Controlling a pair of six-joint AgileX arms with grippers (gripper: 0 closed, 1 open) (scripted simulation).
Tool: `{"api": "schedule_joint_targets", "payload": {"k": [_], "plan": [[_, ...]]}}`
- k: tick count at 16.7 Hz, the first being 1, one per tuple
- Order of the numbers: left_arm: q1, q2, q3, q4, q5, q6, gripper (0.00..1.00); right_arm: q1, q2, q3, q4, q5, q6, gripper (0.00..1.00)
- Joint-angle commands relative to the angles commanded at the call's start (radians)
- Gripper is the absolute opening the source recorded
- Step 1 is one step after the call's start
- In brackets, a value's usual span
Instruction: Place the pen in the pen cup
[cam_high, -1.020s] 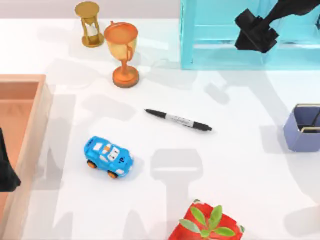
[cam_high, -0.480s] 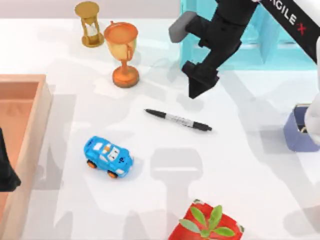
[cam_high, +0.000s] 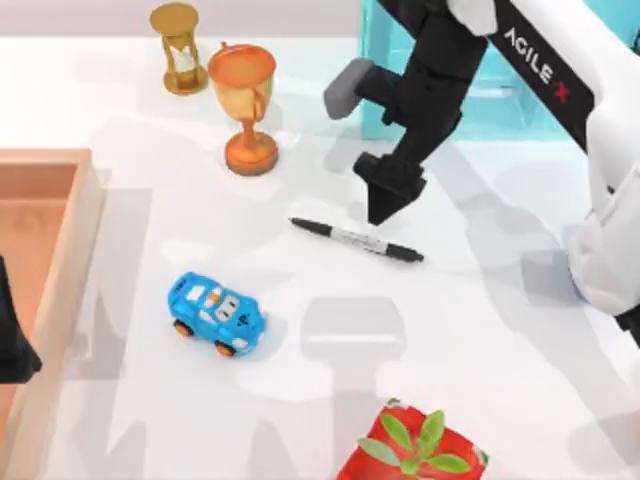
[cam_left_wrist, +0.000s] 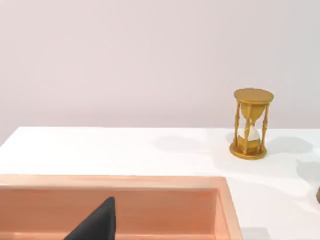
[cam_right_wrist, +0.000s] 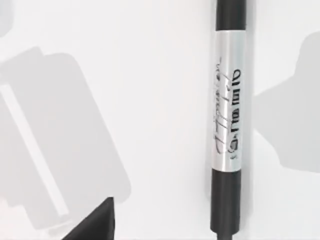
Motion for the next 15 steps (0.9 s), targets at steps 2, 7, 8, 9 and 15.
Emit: {"api": "schedule_joint_targets", "payload": {"k": [2,7,8,9,15], "plan": [[0.0,0.0,0.0,0.0,0.0,0.0,1.0,0.0,0.0,0.0,0.0,0.0,0.0,1.0],[0.0,0.0,0.0,0.0,0.0,0.0,1.0,0.004,-0.011,-0.068,0.055,0.0,0.004,1.0],[0.0,0.0,0.0,0.0,0.0,0.0,1.0,0.008,-0.018,-0.105,0.085,0.0,0.007,1.0],[0.0,0.0,0.0,0.0,0.0,0.0,1.0,0.013,-0.027,-0.147,0.12,-0.001,0.012,1.0],[0.0,0.0,0.0,0.0,0.0,0.0,1.0,0.041,-0.088,-0.443,0.363,-0.003,0.041,1.0]]}}
